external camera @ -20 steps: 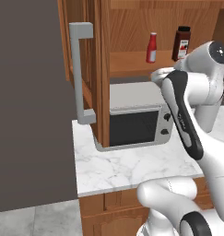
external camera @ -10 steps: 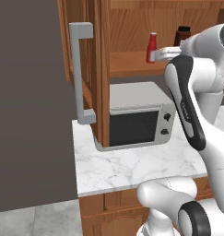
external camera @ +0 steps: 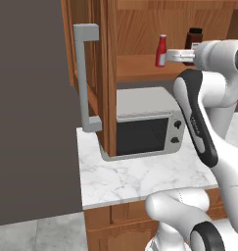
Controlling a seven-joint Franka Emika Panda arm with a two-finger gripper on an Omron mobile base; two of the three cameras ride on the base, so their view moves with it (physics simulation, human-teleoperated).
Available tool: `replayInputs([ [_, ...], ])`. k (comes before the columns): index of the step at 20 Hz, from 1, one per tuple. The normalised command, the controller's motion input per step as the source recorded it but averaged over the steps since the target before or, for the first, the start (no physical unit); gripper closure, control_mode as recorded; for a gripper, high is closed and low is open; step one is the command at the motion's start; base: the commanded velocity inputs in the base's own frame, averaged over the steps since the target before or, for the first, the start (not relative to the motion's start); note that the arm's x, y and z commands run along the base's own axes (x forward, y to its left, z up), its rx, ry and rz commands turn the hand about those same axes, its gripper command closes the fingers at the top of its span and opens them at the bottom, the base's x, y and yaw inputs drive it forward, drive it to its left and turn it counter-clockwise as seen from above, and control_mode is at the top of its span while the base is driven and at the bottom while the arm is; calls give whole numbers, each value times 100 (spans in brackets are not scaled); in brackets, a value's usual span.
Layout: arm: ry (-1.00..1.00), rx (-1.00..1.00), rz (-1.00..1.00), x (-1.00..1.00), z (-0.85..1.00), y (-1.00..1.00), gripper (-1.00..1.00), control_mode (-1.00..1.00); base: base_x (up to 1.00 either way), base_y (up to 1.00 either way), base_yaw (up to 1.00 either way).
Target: Collect the paprika, ketchup, and shaker from the cabinet and place them next to the stove.
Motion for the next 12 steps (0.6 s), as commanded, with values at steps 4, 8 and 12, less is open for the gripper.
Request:
replayInputs([
  [4, 0, 0, 0, 17, 2, -8, -100, -100, 0, 0, 0],
  [8, -2, 2, 0, 19, -8, -2, -100, -100, 0, 0, 0],
  [12, -11, 4, 0, 19, -20, 3, -100, -100, 0, 0, 0],
])
